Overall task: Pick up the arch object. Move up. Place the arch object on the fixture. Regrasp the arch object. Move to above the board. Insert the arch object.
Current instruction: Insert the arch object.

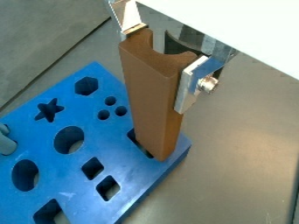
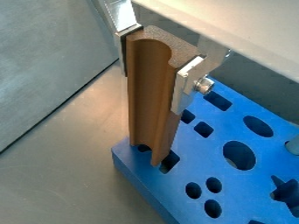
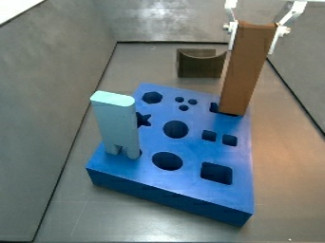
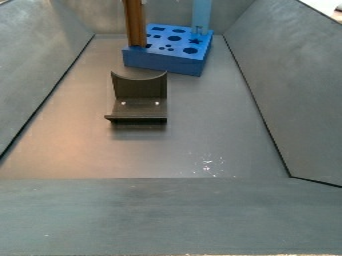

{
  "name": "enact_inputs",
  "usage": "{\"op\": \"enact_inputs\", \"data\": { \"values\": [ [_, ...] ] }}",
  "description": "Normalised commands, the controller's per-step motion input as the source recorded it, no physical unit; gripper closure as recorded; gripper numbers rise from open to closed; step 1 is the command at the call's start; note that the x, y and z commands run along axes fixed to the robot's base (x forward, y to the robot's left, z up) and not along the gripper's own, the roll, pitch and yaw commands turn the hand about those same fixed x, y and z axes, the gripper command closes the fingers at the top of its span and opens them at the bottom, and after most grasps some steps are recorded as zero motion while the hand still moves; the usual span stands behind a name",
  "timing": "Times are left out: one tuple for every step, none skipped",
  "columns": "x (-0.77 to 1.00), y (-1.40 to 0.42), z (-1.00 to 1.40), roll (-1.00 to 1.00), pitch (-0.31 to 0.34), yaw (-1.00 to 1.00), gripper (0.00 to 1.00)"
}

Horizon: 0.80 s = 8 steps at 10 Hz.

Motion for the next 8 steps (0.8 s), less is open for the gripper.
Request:
{"op": "enact_inputs", "data": {
  "values": [
    [-0.16,0.21,-0.49,0.06,-0.096,0.4,1.0],
    [-0.19,0.19,-0.5,0.06,-0.107,0.44,1.0],
    [-0.33,0.0,-0.63,0.0,-0.08,0.15,1.0],
    [-0.2,-0.24,-0.72,-0.02,-0.07,0.05,1.0],
    [-0.06,-0.34,-0.74,-0.04,-0.06,0.0,1.0],
    [0.0,-0.31,-0.7,-0.05,-0.066,0.0,1.0],
    [0.11,-0.12,-0.72,-0.03,-0.034,-0.05,1.0],
    [0.6,0.0,-0.63,0.0,0.029,-0.24,1.0]
  ]
}}
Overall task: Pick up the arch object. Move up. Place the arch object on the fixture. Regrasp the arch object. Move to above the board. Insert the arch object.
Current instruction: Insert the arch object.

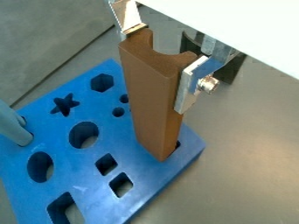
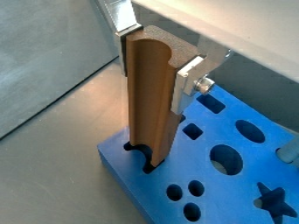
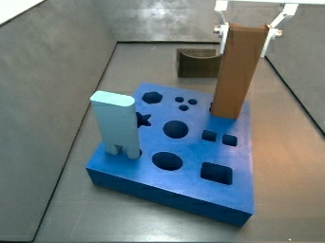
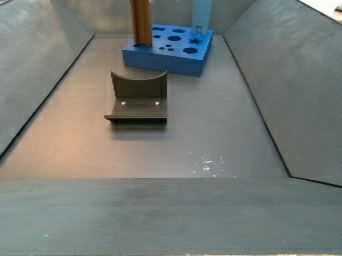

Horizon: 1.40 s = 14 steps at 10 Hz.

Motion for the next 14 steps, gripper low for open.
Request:
{"op": "enact_inputs", "data": {
  "values": [
    [0.46,0.31,-0.55,-0.04,0.05,-0.31,1.0],
    [0.0,0.0,0.0,0.0,0.0,-0.05,1.0],
    [0.0,0.0,0.0,0.01,0.0,0.0,1.0],
    [-0.17,0.15,-0.2,0.0,0.0,0.0,1.0],
    [-0.14,0.35,-0.05,-0.01,0.0,0.0,1.0],
    [-0.11,0.3,0.0,-0.03,0.0,0.0,1.0],
    [0.0,0.01,0.0,0.0,0.0,0.01,1.0],
    [0.0,-0.01,-0.02,0.0,0.0,0.0,1.0],
    [0.0,-0.16,-0.46,0.04,-0.021,0.0,1.0],
    [-0.11,-0.35,-0.95,0.21,-0.069,0.0,1.0],
    [-0.1,-0.35,-0.96,0.22,-0.057,0.0,1.0],
    [-0.07,-0.32,-0.93,0.24,-0.017,0.0,1.0],
    [0.04,-0.13,-0.71,0.12,0.004,0.0,1.0],
    [0.0,-0.05,0.0,0.05,0.0,0.0,1.0]
  ]
}}
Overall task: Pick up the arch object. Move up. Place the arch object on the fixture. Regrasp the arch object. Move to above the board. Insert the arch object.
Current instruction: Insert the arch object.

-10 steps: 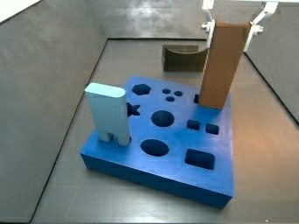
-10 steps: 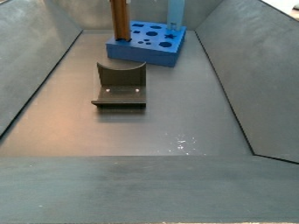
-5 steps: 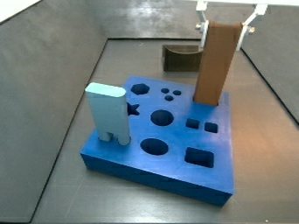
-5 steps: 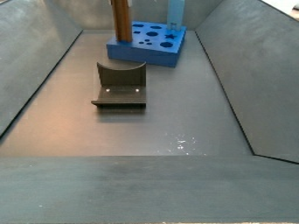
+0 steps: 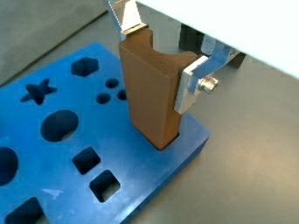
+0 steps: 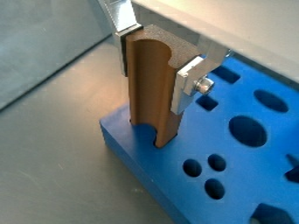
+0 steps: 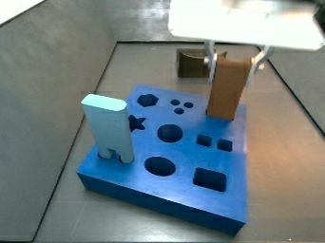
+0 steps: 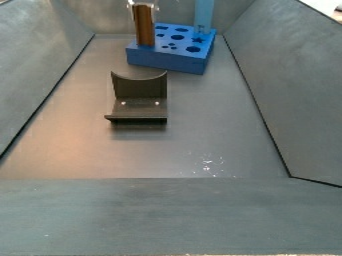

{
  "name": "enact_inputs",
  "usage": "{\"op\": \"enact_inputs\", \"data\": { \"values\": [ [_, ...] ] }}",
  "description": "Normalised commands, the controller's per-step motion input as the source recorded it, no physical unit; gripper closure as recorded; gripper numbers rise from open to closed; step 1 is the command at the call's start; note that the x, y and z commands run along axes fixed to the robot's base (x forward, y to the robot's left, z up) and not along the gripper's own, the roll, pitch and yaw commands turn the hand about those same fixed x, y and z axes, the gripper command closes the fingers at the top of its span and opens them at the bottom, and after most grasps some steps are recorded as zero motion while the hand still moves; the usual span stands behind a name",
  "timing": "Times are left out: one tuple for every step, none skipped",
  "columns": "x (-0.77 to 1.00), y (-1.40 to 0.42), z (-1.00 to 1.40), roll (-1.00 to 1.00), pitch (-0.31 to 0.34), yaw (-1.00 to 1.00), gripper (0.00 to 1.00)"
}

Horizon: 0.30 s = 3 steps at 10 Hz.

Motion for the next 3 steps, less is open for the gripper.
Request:
{"op": "enact_inputs", "data": {
  "values": [
    [0.0,0.0,0.0,0.0,0.0,0.0,1.0],
    [0.0,0.0,0.0,0.01,0.0,0.0,1.0],
    [0.0,0.03,0.0,0.06,0.0,0.0,1.0]
  ]
}}
